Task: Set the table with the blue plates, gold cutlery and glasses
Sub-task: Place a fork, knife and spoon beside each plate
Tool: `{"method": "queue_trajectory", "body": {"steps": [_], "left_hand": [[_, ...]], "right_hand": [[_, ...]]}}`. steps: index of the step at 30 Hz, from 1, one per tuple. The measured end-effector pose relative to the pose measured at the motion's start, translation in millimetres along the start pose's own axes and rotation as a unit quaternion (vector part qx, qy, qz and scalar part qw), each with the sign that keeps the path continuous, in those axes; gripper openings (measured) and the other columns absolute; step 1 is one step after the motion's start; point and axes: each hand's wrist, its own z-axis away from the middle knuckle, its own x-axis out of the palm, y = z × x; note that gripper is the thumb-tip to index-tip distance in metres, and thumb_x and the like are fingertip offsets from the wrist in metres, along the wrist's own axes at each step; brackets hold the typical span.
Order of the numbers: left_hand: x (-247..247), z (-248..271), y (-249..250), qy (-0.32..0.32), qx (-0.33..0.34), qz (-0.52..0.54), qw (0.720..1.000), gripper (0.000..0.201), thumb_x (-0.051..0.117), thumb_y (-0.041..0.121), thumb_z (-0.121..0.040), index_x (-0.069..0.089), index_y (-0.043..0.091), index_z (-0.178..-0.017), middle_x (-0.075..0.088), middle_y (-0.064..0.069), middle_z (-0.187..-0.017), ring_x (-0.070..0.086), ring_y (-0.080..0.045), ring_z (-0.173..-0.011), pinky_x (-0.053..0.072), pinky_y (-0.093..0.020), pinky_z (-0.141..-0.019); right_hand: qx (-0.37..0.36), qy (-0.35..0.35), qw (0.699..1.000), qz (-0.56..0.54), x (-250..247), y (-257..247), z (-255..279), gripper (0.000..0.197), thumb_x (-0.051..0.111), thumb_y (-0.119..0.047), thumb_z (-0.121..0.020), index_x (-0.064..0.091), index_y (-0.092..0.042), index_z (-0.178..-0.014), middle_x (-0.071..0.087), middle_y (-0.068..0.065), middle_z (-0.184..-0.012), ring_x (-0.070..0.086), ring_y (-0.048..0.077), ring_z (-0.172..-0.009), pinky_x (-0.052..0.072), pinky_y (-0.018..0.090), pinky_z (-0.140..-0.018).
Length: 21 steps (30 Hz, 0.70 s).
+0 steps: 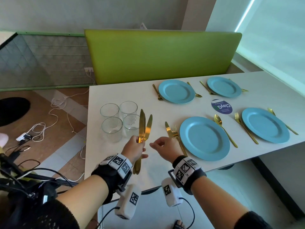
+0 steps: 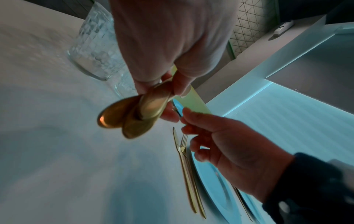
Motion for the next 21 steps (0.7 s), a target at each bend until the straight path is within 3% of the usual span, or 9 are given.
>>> {"method": "queue_trajectory", "body": {"steps": [2, 5, 10, 12, 14, 16, 18, 21], "left_hand": [[3.0, 2.1, 4.1, -0.011, -0.002, 0.016, 1.000, 0.016, 0.046, 0.016, -0.097, 0.047, 0.009, -0.111, 0.051, -0.006, -0.088, 0.057, -0.017, -0.077, 0.059, -0.040, -0.078], [11.6, 6.8, 10.8, -0.034, -0.003, 0.040, 0.999, 0.012, 0.045, 0.014, -0.098, 0.047, 0.008, -0.107, 0.057, -0.010, -0.091, 0.061, -0.023, -0.078, 0.059, -0.041, -0.077], [30.0, 14.5, 18.9, -0.063, 0.005, 0.034, 0.997, 0.010, 0.043, 0.018, -0.099, 0.047, 0.011, -0.105, 0.061, -0.013, -0.099, 0.063, -0.029, -0.084, 0.056, -0.046, -0.084], [37.0, 15.9, 19.5, -0.067, 0.003, 0.034, 0.997, 0.010, 0.044, 0.020, -0.098, 0.048, 0.012, -0.103, 0.061, -0.014, -0.096, 0.062, -0.030, -0.084, 0.055, -0.046, -0.084], [45.6, 15.5, 19.6, -0.074, 0.000, 0.025, 0.997, 0.009, 0.045, 0.021, -0.096, 0.050, 0.014, -0.098, 0.061, -0.015, -0.099, 0.063, -0.034, -0.093, 0.054, -0.051, -0.088], [55.8, 20.3, 23.0, -0.085, -0.006, 0.040, 0.996, 0.009, 0.043, 0.018, -0.097, 0.050, 0.013, -0.095, 0.057, -0.011, -0.097, 0.063, -0.031, -0.095, 0.056, -0.052, -0.085], [66.0, 21.9, 25.4, -0.080, -0.002, 0.038, 0.996, 0.009, 0.040, 0.016, -0.099, 0.048, 0.013, -0.100, 0.052, -0.005, -0.091, 0.060, -0.022, -0.086, 0.058, -0.043, -0.078], [78.7, 23.0, 32.5, -0.075, 0.011, 0.042, 0.996, 0.009, 0.039, 0.016, -0.100, 0.047, 0.012, -0.103, 0.049, -0.004, -0.085, 0.053, -0.017, -0.071, 0.056, -0.035, -0.068]], "right_hand": [[0.002, -0.041, 0.998, -0.043, -2.1, -7.5, 8.8, 0.019, 0.070, -0.041, -0.079, 0.061, -0.030, -0.067, 0.061, -0.011, -0.067, 0.058, 0.007, -0.064, 0.051, 0.024, -0.062], [0.020, -0.072, 0.993, -0.093, -7.9, -11.1, 15.0, 0.020, 0.072, -0.033, -0.080, 0.059, -0.027, -0.065, 0.062, -0.007, -0.065, 0.054, 0.004, -0.053, 0.045, 0.018, -0.049], [0.050, -0.091, 0.984, -0.147, -26.0, -5.4, 21.6, 0.012, 0.066, -0.022, -0.085, 0.066, -0.014, -0.076, 0.061, 0.000, -0.068, 0.050, 0.006, -0.050, 0.040, 0.016, -0.045], [0.062, -0.078, 0.979, -0.178, -30.0, 0.9, 23.0, 0.017, 0.065, -0.018, -0.086, 0.064, -0.015, -0.069, 0.064, 0.001, -0.069, 0.053, 0.007, -0.051, 0.040, 0.017, -0.044], [0.078, -0.059, 0.976, -0.193, -33.0, 7.4, 25.8, 0.020, 0.063, -0.015, -0.087, 0.063, -0.018, -0.067, 0.066, -0.003, -0.069, 0.057, 0.008, -0.053, 0.042, 0.018, -0.046], [0.100, -0.034, 0.976, -0.190, -37.6, 16.2, 28.5, 0.021, 0.062, -0.016, -0.088, 0.060, -0.019, -0.067, 0.068, -0.001, -0.076, 0.059, 0.009, -0.057, 0.044, 0.020, -0.048], [0.115, 0.002, 0.980, -0.165, -46.6, 26.8, 31.1, 0.022, 0.061, -0.017, -0.088, 0.059, -0.021, -0.066, 0.068, 0.002, -0.080, 0.060, 0.013, -0.062, 0.048, 0.023, -0.051], [0.134, 0.073, 0.982, -0.107, -70.0, 50.1, 32.5, 0.018, 0.059, -0.020, -0.088, 0.060, -0.022, -0.069, 0.069, 0.005, -0.082, 0.065, 0.022, -0.077, 0.055, 0.032, -0.071]]}}
